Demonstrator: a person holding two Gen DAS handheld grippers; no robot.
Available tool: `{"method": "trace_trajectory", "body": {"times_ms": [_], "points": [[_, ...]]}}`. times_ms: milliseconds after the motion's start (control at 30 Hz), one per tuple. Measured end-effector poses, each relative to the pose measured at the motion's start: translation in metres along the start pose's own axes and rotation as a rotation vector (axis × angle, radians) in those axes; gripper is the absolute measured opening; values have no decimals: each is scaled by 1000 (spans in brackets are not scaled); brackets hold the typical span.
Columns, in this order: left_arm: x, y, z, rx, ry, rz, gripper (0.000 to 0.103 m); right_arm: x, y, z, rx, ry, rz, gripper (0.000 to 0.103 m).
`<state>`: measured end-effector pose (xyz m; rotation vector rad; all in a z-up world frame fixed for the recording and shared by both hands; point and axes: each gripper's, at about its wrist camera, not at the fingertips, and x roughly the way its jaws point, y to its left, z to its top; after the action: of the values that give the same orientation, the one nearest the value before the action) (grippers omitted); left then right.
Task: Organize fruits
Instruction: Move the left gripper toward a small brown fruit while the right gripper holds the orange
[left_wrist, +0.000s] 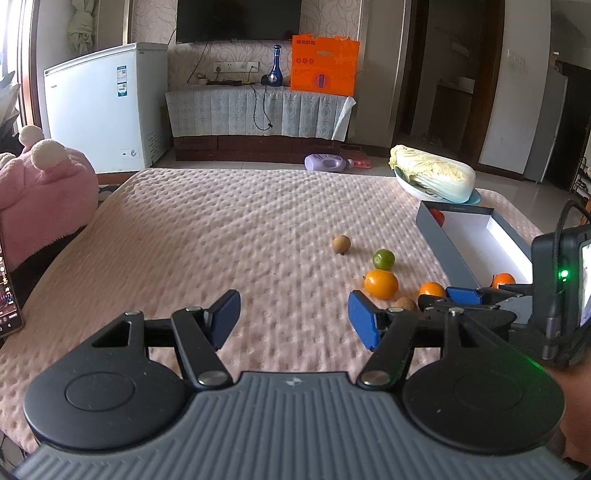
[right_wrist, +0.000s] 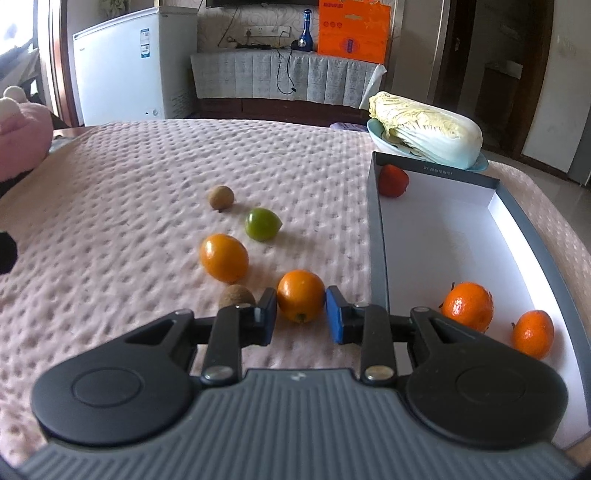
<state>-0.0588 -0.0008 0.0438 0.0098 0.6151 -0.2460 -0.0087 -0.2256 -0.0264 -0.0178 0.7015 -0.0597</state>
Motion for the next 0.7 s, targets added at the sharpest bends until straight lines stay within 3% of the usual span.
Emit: {"method": "trace_trajectory", "body": {"times_ms": [400, 600, 700], "points": [[14, -16, -3, 40, 19, 12, 70, -37, -10, -7, 23, 23, 208, 32], [29, -42, -6, 73, 50, -4, 70, -66, -32, -8, 38, -53, 222, 32], [37, -58, -7, 86, 61, -20, 70, -69, -45, -9, 43, -42, 226, 32]]}}
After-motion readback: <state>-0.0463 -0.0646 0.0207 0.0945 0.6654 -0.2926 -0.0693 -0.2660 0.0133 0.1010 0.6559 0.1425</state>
